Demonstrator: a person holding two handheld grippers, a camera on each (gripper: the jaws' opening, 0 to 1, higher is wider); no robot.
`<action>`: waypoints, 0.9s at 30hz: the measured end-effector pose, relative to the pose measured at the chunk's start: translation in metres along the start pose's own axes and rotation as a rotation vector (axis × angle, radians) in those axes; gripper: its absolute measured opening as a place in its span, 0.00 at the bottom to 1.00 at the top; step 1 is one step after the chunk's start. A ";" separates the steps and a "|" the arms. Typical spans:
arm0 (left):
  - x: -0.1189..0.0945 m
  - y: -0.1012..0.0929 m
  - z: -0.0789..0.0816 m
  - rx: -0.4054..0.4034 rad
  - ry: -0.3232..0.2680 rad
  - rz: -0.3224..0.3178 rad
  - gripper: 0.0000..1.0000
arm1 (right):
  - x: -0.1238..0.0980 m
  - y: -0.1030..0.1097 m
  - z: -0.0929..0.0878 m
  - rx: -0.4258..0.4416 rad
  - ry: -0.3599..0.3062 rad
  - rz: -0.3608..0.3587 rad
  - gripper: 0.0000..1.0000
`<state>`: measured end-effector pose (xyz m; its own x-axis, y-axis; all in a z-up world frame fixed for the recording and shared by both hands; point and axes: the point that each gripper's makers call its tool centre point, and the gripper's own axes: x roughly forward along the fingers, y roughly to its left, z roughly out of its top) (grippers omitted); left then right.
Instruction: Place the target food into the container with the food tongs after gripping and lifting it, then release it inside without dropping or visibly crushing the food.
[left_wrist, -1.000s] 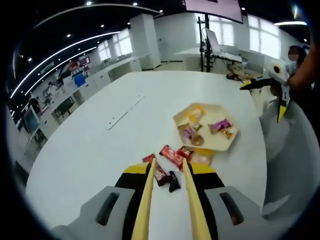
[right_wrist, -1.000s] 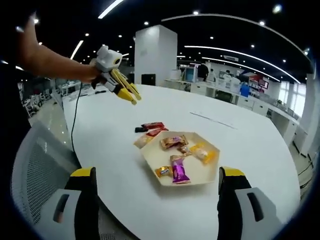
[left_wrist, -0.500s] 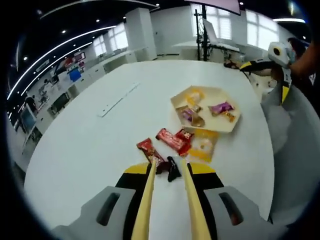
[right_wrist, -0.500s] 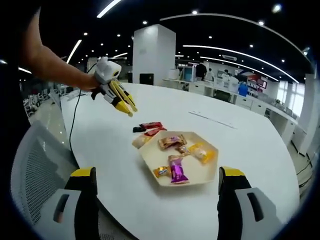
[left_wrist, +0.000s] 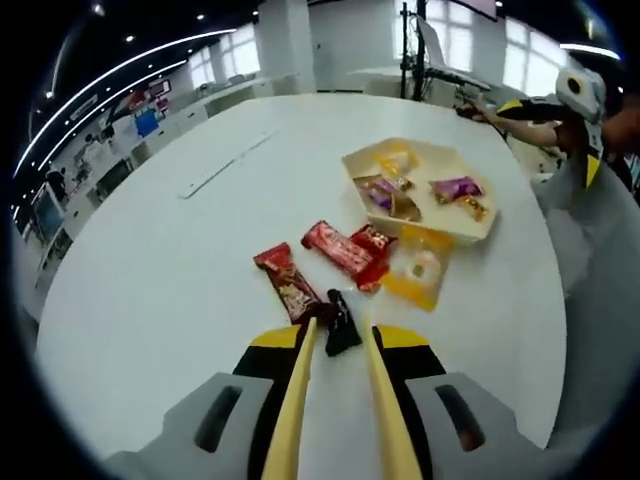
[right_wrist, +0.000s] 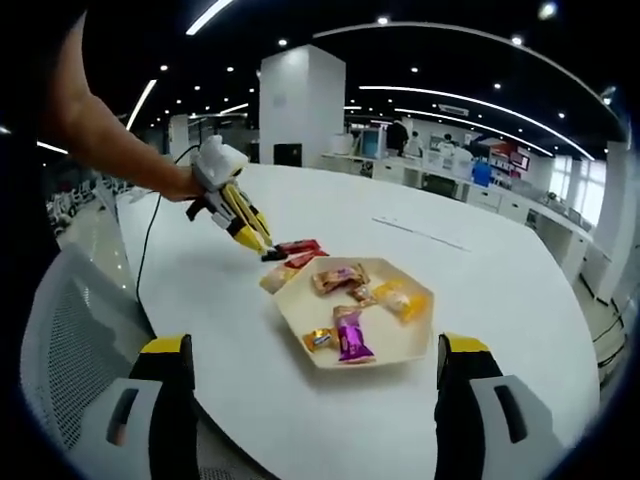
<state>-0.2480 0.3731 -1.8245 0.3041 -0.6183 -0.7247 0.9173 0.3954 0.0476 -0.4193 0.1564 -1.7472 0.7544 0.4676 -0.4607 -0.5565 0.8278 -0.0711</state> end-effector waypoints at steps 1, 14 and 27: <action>0.001 -0.004 0.000 -0.003 -0.003 -0.014 0.23 | 0.000 0.000 0.000 -0.001 0.002 0.002 0.99; 0.018 -0.002 0.003 -0.006 0.012 0.024 0.22 | 0.000 0.001 -0.001 0.000 0.005 0.010 0.99; 0.013 -0.003 -0.002 -0.008 0.058 0.043 0.17 | 0.000 0.000 0.000 0.000 0.000 0.002 0.99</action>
<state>-0.2474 0.3651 -1.8351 0.3272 -0.5606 -0.7608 0.9016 0.4263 0.0736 -0.4193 0.1561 -1.7472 0.7530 0.4693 -0.4613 -0.5583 0.8267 -0.0701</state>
